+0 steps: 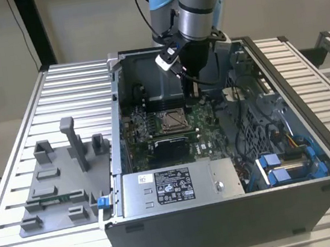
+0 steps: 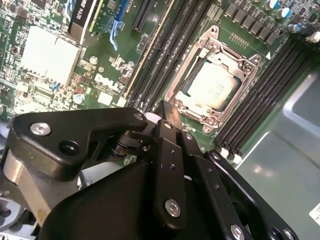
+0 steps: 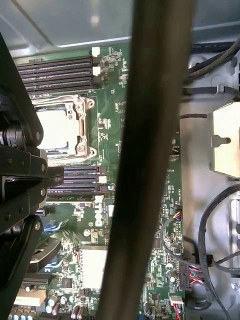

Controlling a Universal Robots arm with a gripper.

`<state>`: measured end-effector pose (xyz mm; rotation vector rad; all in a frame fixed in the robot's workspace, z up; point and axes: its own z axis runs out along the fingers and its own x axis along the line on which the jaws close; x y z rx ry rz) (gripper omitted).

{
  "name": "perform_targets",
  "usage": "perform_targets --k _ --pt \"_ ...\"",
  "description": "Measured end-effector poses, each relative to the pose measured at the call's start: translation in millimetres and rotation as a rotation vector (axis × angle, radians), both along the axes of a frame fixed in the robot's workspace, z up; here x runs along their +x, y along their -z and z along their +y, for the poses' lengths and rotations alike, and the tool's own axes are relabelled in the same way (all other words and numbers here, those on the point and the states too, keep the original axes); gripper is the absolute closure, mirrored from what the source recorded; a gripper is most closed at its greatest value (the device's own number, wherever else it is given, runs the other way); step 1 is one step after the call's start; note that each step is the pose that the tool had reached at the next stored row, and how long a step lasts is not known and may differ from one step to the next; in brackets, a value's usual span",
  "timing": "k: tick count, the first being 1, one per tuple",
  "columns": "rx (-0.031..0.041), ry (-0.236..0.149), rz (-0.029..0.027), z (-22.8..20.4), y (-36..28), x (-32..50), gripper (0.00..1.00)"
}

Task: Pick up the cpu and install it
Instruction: 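Install the second cpu locking lever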

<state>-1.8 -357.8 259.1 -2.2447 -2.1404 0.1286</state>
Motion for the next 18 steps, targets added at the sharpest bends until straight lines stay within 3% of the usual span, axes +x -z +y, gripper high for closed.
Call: perform_targets --k 5,12,18 --pt "-0.0006 0.0 -0.0001 3.2 8.9 3.7 1.0" --pt "-0.0004 0.0 -0.0002 14.0 21.8 4.3 1.0" --pt "-0.0005 0.0 -0.0001 13.9 31.4 2.3 1.0"
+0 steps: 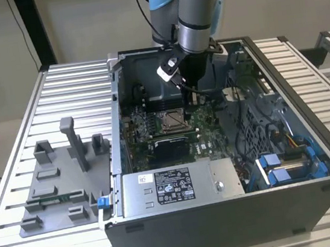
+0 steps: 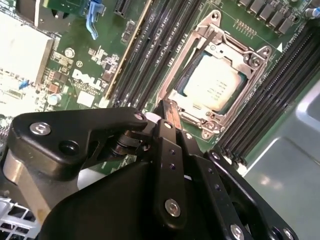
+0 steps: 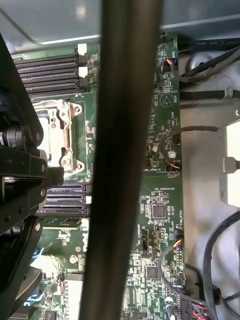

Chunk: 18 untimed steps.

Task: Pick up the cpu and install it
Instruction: 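Install the second cpu locking lever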

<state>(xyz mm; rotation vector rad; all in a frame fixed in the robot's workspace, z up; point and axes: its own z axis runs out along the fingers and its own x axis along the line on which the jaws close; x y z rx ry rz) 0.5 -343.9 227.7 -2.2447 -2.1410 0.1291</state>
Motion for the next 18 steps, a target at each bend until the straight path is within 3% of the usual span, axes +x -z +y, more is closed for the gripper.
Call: perform_targets --k 3,10,18 --pt "-0.0001 0.0 0.0 -0.4 0.4 -4.4 1.0" --pt "0.0 -0.003 0.0 -5.6 0.5 -4.7 1.0" --pt "-0.0001 -0.003 -0.0001 -6.0 1.2 -9.7 1.0"
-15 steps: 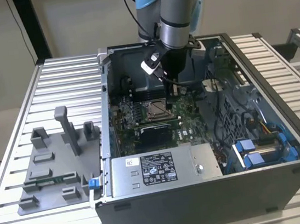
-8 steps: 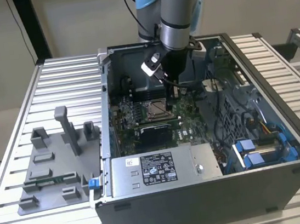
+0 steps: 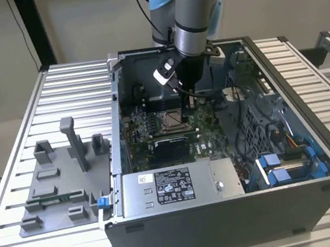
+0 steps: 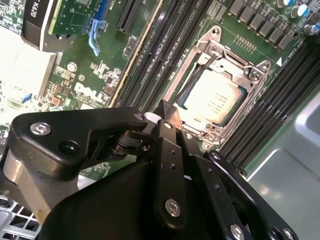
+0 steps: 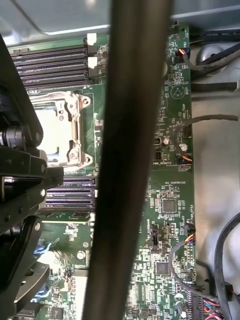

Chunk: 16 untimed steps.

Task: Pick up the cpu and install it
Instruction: 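Install the second cpu locking lever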

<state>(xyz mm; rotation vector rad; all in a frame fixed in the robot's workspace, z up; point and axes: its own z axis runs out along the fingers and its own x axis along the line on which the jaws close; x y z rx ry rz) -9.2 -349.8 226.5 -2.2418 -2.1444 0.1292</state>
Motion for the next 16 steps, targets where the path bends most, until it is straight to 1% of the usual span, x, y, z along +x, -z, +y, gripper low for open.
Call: perform_targets --k 5,13,16 --pt "0.0001 0.0 -0.0001 0.0 0.1 -7.0 1.0" --pt "0.0 0.0 -0.0023 0.0 0.4 -18.3 1.0" --pt "-0.0001 0.0 -0.0047 0.2 0.7 -20.6 1.0"
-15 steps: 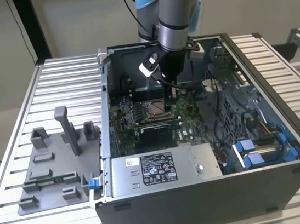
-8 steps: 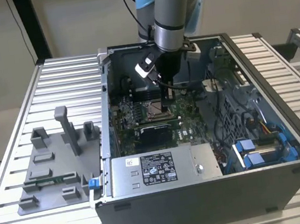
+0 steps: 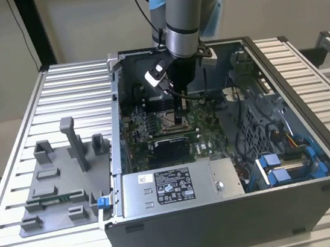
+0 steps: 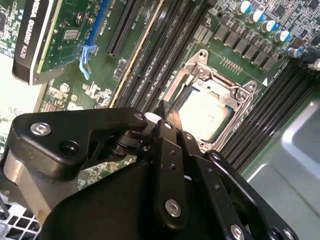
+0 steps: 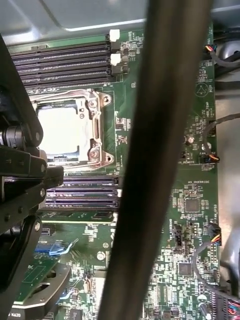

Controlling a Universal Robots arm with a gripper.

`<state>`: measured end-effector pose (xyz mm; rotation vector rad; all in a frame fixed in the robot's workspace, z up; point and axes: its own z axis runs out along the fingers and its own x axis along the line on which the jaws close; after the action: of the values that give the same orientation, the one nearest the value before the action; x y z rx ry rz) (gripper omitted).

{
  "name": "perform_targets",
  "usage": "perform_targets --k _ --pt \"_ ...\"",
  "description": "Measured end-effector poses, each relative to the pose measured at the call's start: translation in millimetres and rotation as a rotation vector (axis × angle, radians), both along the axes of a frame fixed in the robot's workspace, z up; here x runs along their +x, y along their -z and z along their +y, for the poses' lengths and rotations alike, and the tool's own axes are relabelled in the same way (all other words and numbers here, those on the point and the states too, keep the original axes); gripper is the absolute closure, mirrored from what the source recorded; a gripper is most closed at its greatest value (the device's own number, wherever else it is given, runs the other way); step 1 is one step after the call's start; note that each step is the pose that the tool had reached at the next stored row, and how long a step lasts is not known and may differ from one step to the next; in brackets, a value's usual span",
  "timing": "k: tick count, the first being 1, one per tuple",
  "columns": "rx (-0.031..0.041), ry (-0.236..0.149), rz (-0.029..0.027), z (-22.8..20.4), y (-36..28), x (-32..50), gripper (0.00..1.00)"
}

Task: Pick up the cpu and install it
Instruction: 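Install the second cpu locking lever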

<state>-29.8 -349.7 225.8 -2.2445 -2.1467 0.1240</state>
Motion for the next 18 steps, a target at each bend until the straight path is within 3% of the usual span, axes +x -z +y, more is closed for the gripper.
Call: perform_targets --k 5,10,18 --pt "0.0017 0.0 -0.0114 1.0 1.4 -0.1 1.0" --pt "0.0078 0.0 -0.024 2.6 3.3 -1.1 1.0" --pt "0.0182 0.0 -0.0282 4.4 5.1 -7.4 1.0"
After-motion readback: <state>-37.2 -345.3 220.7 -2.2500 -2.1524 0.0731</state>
